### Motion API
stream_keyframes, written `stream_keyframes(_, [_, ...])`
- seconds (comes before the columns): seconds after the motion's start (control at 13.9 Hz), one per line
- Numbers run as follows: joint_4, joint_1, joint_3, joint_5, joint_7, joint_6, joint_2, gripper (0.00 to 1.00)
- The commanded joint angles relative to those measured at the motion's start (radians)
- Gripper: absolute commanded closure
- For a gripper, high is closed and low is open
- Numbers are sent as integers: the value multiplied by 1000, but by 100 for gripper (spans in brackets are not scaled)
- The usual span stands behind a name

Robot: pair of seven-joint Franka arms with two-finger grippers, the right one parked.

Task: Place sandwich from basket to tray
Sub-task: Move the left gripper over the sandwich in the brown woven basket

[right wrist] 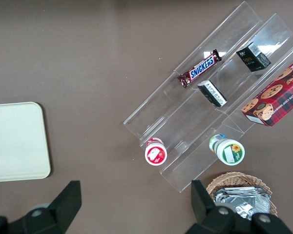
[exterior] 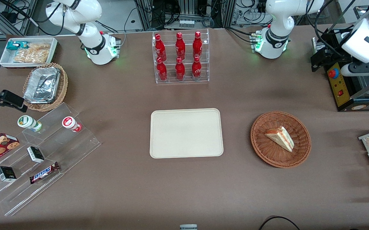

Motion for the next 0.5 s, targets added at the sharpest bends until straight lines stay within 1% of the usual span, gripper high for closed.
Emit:
stream_keyframes(0.0, [-18, 17, -14, 10, 18, -8, -13, 0])
stream_keyframes(0.14, [-32, 17, -13, 9, 18, -8, -7, 0])
stream_keyframes(0.29, [-78, 21, -6, 18, 20, 3, 13, 0])
stream_keyframes(0.43, [-134, 43, -6, 29, 8, 95, 59, 0])
